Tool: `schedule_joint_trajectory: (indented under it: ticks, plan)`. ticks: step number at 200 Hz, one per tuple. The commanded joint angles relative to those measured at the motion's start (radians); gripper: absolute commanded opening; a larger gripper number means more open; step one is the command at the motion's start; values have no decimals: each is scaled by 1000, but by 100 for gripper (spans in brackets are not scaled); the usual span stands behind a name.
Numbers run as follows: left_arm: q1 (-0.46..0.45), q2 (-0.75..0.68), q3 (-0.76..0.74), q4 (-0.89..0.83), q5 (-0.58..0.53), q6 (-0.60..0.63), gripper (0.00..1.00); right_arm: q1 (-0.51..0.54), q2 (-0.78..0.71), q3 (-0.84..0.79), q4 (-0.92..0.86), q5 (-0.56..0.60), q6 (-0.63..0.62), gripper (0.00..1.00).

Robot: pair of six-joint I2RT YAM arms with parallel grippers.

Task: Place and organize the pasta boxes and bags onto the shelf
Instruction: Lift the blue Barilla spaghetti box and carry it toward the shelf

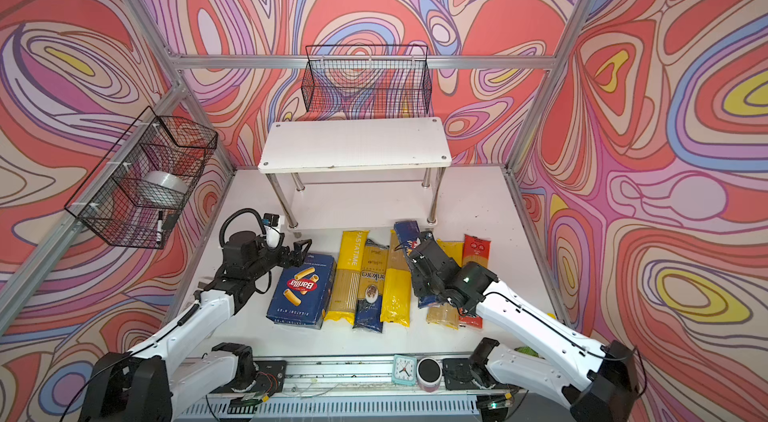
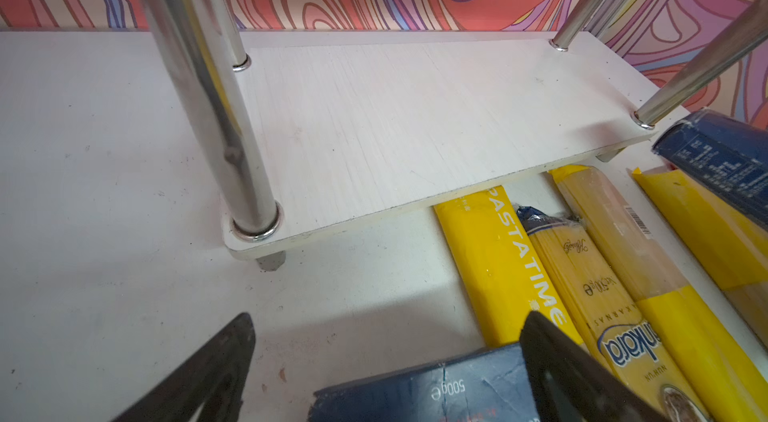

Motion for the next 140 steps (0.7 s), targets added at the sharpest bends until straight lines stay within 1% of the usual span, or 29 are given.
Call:
schedule_joint_trajectory:
  ticks: [1, 41, 64, 101, 128, 140]
  plan:
    - [-7, -8, 5, -4, -11, 0, 100, 1, -24, 81, 113, -57, -114, 10]
    - [-7, -10, 4, -4, -11, 0, 100, 0, -31, 134, 171, -122, -176, 9]
    - [-7, -8, 5, -4, -11, 1, 100, 1, -13, 169, 200, -180, -209, 9]
    - [-6, -11, 4, -4, -15, 1, 100, 1, 57, 314, 106, -199, -263, 9]
    - [-7, -10, 5, -4, -17, -1, 100, 2, 63, 374, 104, -230, -295, 9]
    - [-6, -8, 5, -4, -8, 1, 100, 1, 67, 401, 104, -239, -303, 6]
